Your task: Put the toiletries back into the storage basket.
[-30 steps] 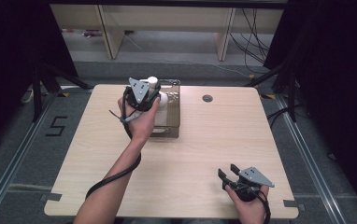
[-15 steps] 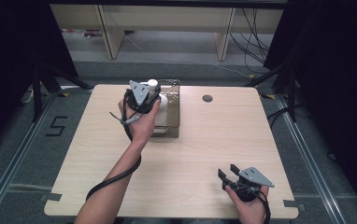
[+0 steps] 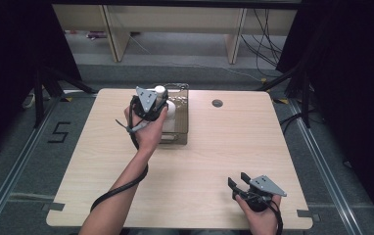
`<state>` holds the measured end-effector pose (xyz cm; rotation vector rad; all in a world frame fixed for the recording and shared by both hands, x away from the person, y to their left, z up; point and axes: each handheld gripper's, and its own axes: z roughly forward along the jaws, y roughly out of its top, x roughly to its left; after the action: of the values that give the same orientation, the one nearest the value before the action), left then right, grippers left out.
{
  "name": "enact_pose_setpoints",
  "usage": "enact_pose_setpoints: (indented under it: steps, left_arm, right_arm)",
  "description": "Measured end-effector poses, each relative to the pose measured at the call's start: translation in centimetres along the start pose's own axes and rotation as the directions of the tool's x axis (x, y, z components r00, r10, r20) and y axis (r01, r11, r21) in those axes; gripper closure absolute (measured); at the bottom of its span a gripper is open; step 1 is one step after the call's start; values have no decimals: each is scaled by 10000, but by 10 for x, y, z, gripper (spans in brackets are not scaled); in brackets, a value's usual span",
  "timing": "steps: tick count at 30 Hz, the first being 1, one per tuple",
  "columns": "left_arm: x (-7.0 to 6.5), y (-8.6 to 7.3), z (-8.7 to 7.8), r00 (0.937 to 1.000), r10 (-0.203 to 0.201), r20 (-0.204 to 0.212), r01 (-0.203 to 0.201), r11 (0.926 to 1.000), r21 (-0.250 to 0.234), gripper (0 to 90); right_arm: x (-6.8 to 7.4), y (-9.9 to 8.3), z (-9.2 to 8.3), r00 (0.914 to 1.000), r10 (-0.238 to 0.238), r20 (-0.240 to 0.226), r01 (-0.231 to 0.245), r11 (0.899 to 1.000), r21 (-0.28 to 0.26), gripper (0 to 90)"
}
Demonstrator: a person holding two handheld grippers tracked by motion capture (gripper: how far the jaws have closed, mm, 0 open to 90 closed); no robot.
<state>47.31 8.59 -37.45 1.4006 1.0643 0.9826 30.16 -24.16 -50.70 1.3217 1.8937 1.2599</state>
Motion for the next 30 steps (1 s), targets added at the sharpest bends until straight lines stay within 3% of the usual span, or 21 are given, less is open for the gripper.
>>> enact_pose_setpoints:
  steps: [30]
  left_arm:
    - [8, -5, -6, 9999, 18, -122, -20, 9999, -119, 587]
  right_arm:
    - [1, -1, 2, 10000, 32, -87, -34, 9999, -148, 447]
